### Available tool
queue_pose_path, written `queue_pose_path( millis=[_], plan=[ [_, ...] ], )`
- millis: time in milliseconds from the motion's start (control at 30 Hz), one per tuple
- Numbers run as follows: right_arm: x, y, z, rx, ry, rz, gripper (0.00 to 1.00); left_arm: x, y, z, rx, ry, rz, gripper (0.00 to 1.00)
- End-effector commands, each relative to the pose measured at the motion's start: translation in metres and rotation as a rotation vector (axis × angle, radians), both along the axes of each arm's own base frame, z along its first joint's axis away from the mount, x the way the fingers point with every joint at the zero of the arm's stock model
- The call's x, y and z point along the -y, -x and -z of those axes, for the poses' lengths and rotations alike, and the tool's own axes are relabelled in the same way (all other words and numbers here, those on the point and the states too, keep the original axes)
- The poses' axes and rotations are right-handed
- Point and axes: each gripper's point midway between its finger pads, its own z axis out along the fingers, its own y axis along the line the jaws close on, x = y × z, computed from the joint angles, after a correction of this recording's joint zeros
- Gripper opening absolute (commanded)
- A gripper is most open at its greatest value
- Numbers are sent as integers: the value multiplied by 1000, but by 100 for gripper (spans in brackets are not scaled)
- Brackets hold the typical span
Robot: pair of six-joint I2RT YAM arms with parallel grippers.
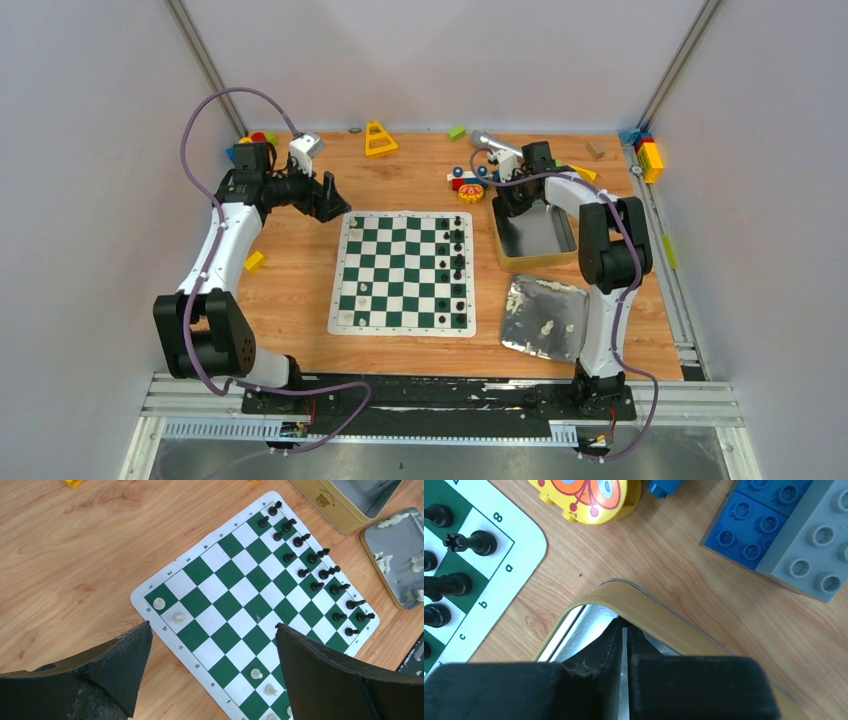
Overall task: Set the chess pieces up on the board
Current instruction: Pick up the chess piece from the storage box, then place the chess piece on the chessboard.
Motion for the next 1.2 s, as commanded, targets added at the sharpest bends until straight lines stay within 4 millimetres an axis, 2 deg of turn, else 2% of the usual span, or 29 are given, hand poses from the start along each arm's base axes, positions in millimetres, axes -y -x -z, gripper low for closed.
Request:
queue_pose_path(
  millis=[0, 233, 500, 633, 700, 733, 933, 1033, 1133, 1167],
  plan=[
    [6, 1, -8, 40, 28, -1, 3, -1, -9, -14, 65, -1, 16, 100],
    [22, 13, -29, 72, 47, 30, 0, 1, -9, -12, 88, 4, 42, 100],
    [22, 29, -48, 75, 26, 36, 0, 8, -13, -17, 108, 52, 60, 97],
    [14, 32, -78, 99, -33, 29, 0, 23, -20, -26, 147, 77, 92, 93],
    [3, 37, -95, 91, -91, 9, 0, 32, -24, -31, 176, 73, 114, 92],
    [-2, 40, -104, 84, -125, -4, 0, 47, -21, -32, 184, 75, 153, 92],
    [-51, 66, -151, 5, -385, -139, 0, 106, -17, -48, 286, 71, 316, 87],
    [-75, 79, -165, -37, -479, -207, 0, 140, -8, -51, 332, 62, 415, 84],
    [-95, 91, -176, -77, -550, -268, 0, 165, -1, -58, 367, 58, 494, 78],
    [-100, 94, -177, -90, -564, -284, 0, 175, 4, -54, 366, 52, 528, 77]
  ],
)
